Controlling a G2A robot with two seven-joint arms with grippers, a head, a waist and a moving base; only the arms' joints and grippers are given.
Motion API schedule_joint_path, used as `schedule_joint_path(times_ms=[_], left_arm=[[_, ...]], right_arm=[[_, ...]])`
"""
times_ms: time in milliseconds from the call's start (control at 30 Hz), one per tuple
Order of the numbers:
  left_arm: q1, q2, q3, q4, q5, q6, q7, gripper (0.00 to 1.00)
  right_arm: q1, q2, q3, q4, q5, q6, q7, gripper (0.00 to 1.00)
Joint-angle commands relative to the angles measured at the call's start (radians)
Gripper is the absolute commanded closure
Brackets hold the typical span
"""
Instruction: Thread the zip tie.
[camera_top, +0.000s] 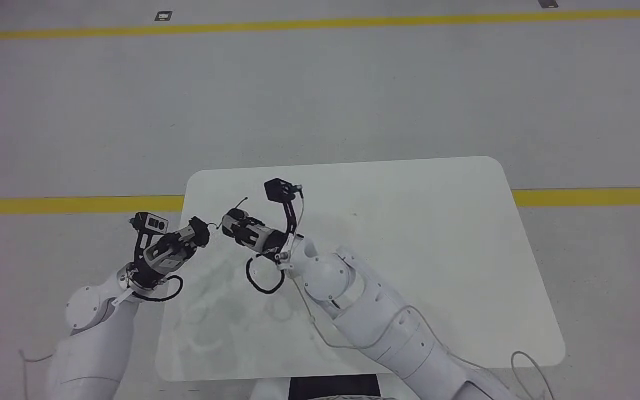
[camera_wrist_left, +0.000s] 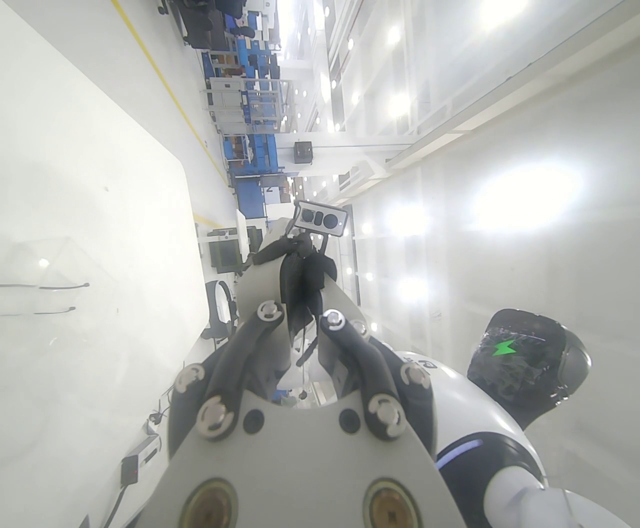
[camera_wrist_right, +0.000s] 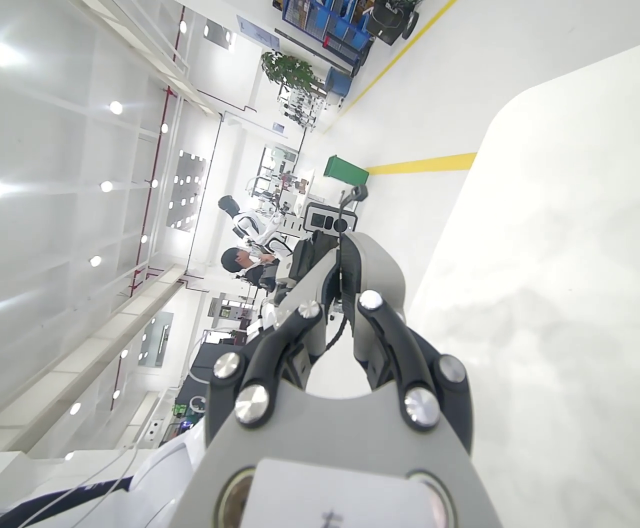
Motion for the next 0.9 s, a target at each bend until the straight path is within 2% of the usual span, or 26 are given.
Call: schedule_joint_path(times_ms=[0, 233, 300, 400, 867], left_arm=[[0.0, 0.0, 0.0, 0.0, 0.0, 0.0, 0.0, 1.0], [0.0, 0.0, 0.0, 0.0, 0.0, 0.0, 0.0, 1.0], [0.0, 0.0, 0.0, 0.0, 0.0, 0.0, 0.0, 0.89], [0.0, 0.0, 0.0, 0.0, 0.0, 0.0, 0.0, 0.8], [0.0, 0.0, 0.0, 0.0, 0.0, 0.0, 0.0, 0.83]], right_arm=[[-0.002, 0.001, 0.001, -0.004, -0.003, 0.002, 0.003, 1.0], [-0.007, 0.004, 0.002, -0.014, -0.02, 0.011, -0.001, 1.0], [-0.008, 0.004, 0.003, -0.016, -0.022, 0.012, -0.002, 1.0], [-0.01, 0.005, 0.005, -0.018, -0.024, 0.013, -0.003, 1.0], [-0.004, 0.007, 0.008, -0.017, -0.043, 0.013, -0.004, 1.0]])
